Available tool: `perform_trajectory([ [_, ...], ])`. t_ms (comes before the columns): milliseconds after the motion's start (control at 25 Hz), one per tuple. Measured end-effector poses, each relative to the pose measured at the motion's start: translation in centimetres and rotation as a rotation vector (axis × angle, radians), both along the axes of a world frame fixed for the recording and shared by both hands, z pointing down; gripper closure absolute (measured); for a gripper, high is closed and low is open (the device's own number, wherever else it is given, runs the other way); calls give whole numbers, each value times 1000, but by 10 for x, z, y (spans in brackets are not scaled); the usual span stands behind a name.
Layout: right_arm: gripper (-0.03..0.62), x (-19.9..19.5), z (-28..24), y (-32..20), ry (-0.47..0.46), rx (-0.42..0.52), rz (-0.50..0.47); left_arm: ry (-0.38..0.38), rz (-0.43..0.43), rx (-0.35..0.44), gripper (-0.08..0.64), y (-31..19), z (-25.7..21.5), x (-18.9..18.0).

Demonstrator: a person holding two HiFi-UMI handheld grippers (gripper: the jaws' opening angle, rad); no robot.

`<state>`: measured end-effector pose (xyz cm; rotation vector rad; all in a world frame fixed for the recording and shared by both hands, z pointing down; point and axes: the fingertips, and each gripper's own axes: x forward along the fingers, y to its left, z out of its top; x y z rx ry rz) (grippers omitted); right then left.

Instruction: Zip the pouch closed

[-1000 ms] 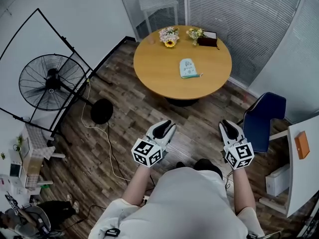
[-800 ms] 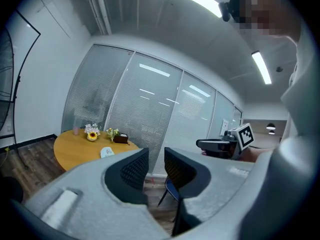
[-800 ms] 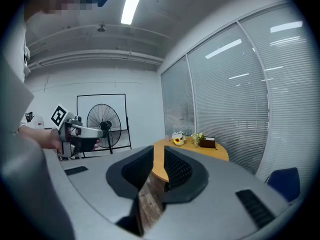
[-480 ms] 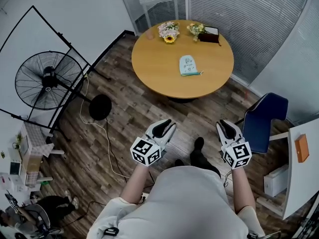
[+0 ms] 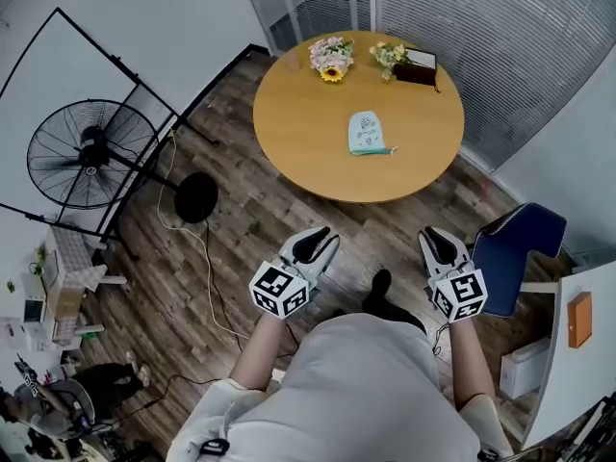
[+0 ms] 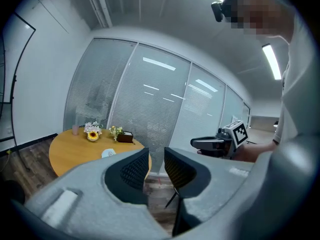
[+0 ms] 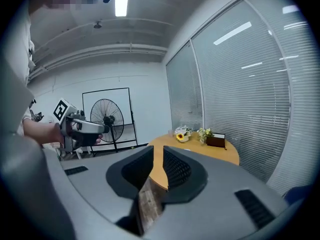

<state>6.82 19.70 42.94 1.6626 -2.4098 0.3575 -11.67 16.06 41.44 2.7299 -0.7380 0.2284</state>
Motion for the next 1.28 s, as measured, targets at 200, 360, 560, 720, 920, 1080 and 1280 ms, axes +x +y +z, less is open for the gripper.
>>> perform_trajectory([
  [200, 540, 33, 7, -45, -11, -6, -43, -22, -47, 3, 465, -35, 2, 32],
  [360, 540, 56, 17, -77, -19, -20, -82, -44, -92, -5, 465, -59, 11, 52],
  [560, 540, 76, 28, -101, -22, -41, -120, -56, -138, -28, 465, -77, 22, 72],
  [720, 540, 81, 38, -114, -22, -65, -142, -56, -168, -59, 465, -87, 32, 77],
  [920, 540, 83, 47, -128, -13, -87, -162, -68, -176, -83, 465, -99, 40, 83],
  [1080, 540, 86, 55, -142, -10, -101, -160, -76, -169, -93, 465, -113, 46, 86],
  [1280, 540, 87, 67, -163, 0, -133, -135, -75, -161, -107, 465, -140, 56, 82],
])
